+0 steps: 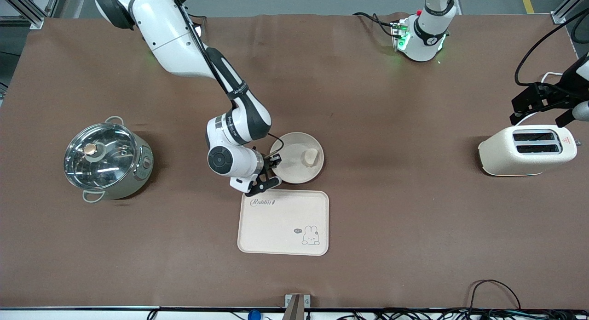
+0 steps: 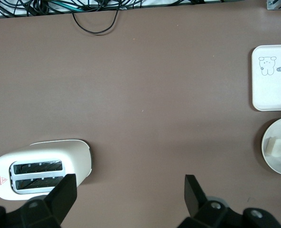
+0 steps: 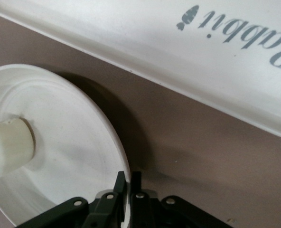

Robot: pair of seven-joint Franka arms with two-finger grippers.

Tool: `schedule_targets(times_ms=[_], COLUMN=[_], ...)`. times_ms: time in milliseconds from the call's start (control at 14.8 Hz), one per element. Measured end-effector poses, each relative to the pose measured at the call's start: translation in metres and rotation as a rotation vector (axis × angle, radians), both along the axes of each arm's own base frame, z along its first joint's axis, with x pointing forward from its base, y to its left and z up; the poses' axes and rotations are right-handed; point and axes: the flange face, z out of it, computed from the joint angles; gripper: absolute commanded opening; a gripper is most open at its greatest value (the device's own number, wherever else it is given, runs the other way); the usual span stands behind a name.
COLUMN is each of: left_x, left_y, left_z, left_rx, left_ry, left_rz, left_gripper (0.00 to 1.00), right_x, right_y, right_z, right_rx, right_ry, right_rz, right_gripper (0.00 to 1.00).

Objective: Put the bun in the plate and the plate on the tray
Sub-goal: 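Lower the right gripper and grasp the white plate's rim, then lift the plate with the right gripper and set it onto the tray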

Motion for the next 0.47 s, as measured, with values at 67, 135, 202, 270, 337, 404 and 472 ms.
schedule_targets(times_ms=[67,135,202,270,337,404,472], left_x=[0.0,0.0,0.0,0.0,0.0,0.0,0.0], left_y=[0.0,0.0,0.0,0.0,0.0,-0.001,-0.001], left_z=[0.0,0.0,0.0,0.0,0.0,0.0,0.0], left_rx=[0.0,0.0,0.0,0.0,0.0,0.0,0.0], left_ry=[0.0,0.0,0.0,0.0,0.0,0.001,0.003], left_rz=[0.0,0.0,0.0,0.0,-0.001,-0.001,-0.002], left_gripper=[1.0,1.0,1.0,1.0,1.0,1.0,1.0], right_x=[0.001,0.003,0.005,0.006,0.009,0.013,0.018], right_y=[0.0,0.001,0.0,-0.001,-0.002,-0.005,-0.011], right_z=[0.002,0.005,0.008,0.011,0.016,0.022,0.03], right_rx=[0.002,0.005,0.007,0.007,0.009,0.012,0.018], right_ry=[-0.003,-0.007,-0.007,0.0,0.005,0.006,0.008], right_rz=[-0.001,-0.001,-0.001,0.002,0.002,-0.002,-0.013], right_gripper=[0.04,0.04,0.04,0.04,0.04,0.03,0.03])
